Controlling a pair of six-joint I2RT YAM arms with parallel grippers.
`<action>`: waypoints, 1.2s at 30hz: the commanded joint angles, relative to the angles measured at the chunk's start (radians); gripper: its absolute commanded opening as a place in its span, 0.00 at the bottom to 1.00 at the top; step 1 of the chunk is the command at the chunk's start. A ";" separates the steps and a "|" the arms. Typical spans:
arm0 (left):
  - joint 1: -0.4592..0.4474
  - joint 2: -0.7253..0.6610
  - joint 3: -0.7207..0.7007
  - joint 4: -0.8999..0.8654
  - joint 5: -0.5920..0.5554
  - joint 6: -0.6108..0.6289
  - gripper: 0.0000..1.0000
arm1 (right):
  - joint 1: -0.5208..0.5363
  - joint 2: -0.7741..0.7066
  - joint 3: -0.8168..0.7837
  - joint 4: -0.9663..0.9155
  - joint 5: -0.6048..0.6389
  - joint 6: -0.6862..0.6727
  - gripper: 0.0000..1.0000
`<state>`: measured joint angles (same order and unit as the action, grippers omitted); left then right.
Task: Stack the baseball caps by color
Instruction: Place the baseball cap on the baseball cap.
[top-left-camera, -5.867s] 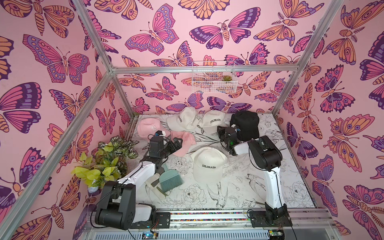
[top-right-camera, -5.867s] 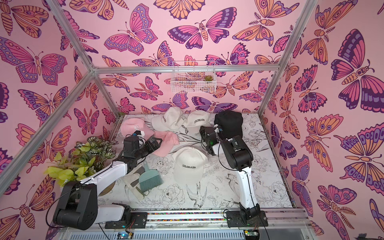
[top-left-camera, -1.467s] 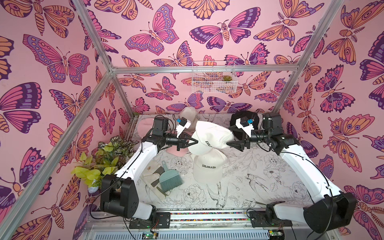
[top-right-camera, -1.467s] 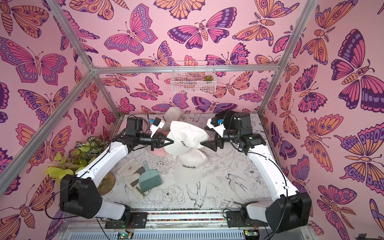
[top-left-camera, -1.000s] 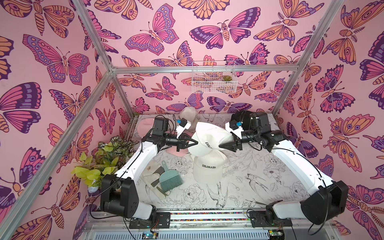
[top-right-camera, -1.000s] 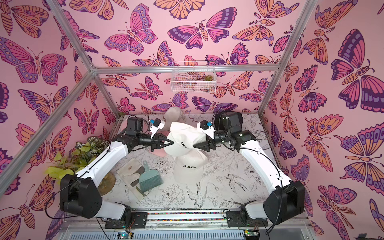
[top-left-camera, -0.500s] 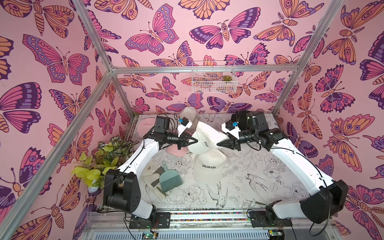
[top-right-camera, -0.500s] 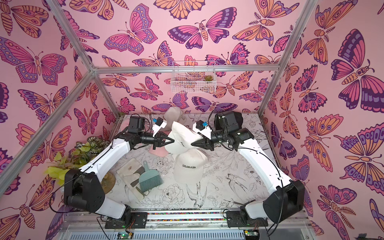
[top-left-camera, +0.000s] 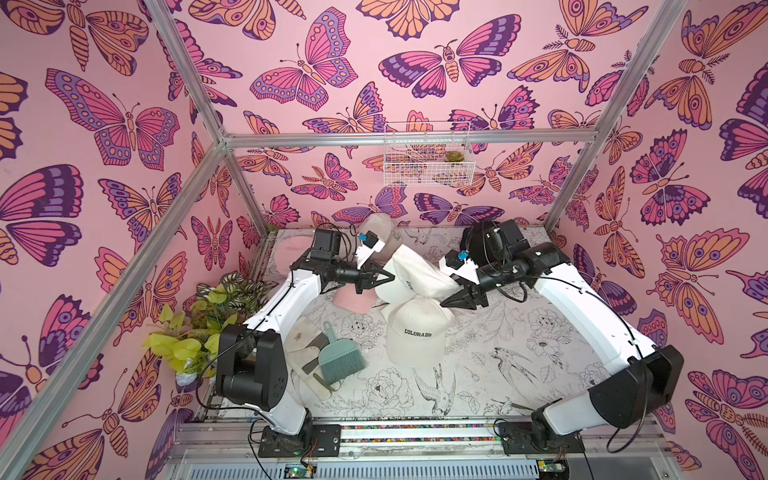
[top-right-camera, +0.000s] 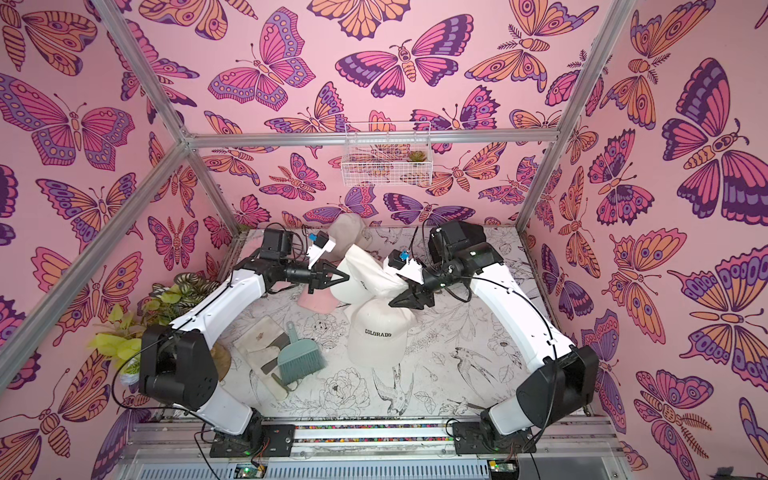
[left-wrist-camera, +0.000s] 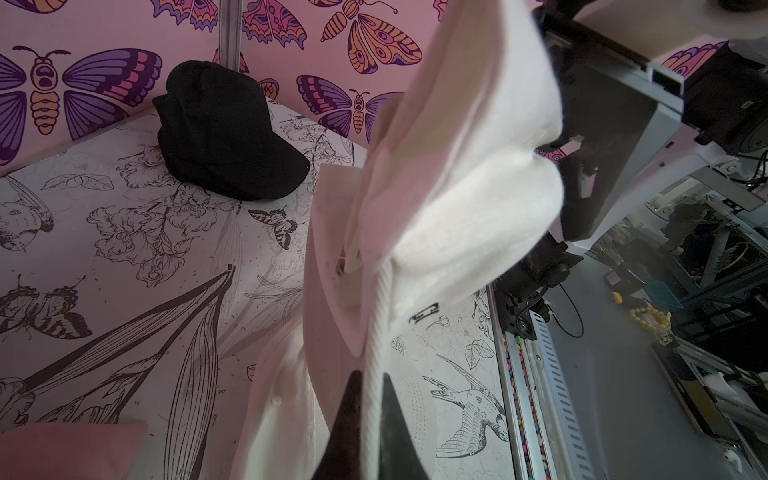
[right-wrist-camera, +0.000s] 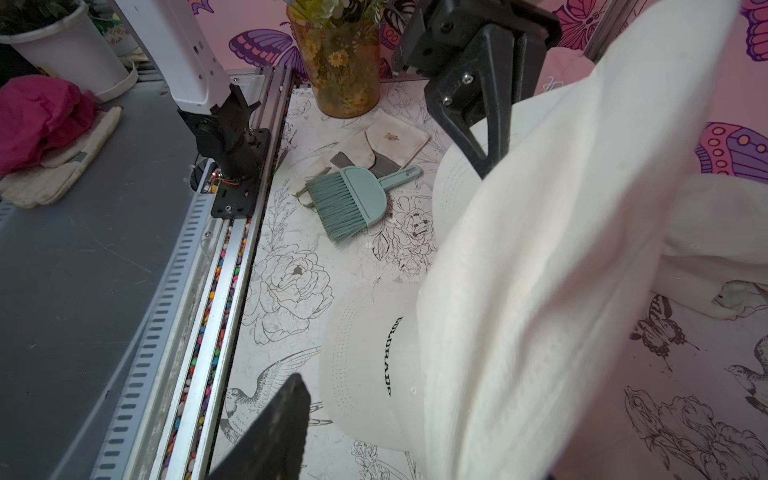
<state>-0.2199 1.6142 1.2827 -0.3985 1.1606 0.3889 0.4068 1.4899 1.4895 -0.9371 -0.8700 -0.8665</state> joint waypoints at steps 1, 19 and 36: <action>0.011 0.008 0.020 -0.026 0.049 0.019 0.00 | 0.004 -0.031 -0.065 0.141 0.078 0.059 0.61; 0.010 -0.021 -0.002 -0.040 -0.007 0.037 0.00 | 0.004 0.024 0.068 -0.151 -0.004 -0.102 0.04; -0.013 -0.311 -0.059 -0.010 -0.089 0.079 0.82 | 0.195 -0.070 0.148 -0.176 0.275 -0.064 0.00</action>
<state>-0.2268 1.3476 1.2575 -0.4110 1.0302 0.4320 0.5758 1.4727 1.6104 -1.1141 -0.6594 -0.9432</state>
